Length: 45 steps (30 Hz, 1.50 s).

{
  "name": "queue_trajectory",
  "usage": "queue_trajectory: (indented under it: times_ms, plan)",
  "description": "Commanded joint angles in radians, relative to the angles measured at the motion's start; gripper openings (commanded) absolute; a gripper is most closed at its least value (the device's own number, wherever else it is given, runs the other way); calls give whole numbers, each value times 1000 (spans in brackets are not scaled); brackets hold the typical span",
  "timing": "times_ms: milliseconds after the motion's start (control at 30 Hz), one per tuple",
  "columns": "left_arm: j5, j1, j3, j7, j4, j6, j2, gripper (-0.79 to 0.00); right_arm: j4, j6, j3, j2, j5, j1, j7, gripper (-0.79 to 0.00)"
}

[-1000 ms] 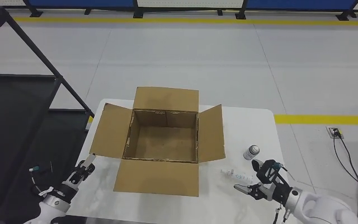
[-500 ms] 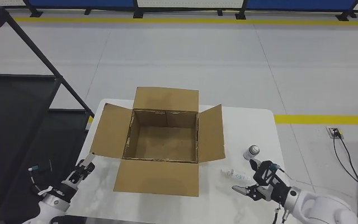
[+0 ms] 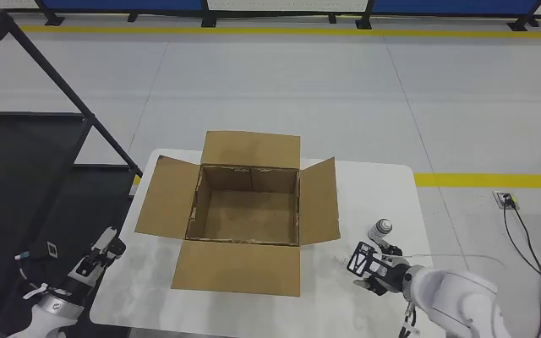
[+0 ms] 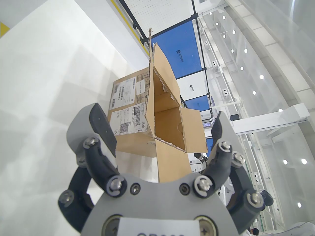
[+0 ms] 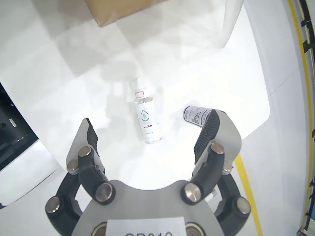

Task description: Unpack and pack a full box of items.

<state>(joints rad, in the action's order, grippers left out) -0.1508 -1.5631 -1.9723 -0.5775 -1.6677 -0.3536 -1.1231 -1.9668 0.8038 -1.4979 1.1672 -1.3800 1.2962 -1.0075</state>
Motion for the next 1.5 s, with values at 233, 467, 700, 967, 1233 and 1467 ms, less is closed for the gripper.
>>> queue_trajectory:
  times_ms: [233,467,700,967,1233,1467]
  plan:
    - [0,0,0,0,0,0,0,0,239,-65,102,-22,24,-132,-74,0]
    - [0,0,0,0,0,0,0,0,314,-64,124,-39,51,-163,-73,0]
    - [0,0,0,0,0,0,0,0,341,-91,154,-45,27,-179,-58,-28]
    - [0,0,0,0,0,0,0,0,400,-149,212,-41,-34,-208,-13,-182]
    - [0,0,0,0,0,0,0,0,460,-149,255,-38,-40,-245,-1,-428]
    - [0,0,0,0,0,0,0,0,476,-137,264,-40,-31,-254,3,-693]
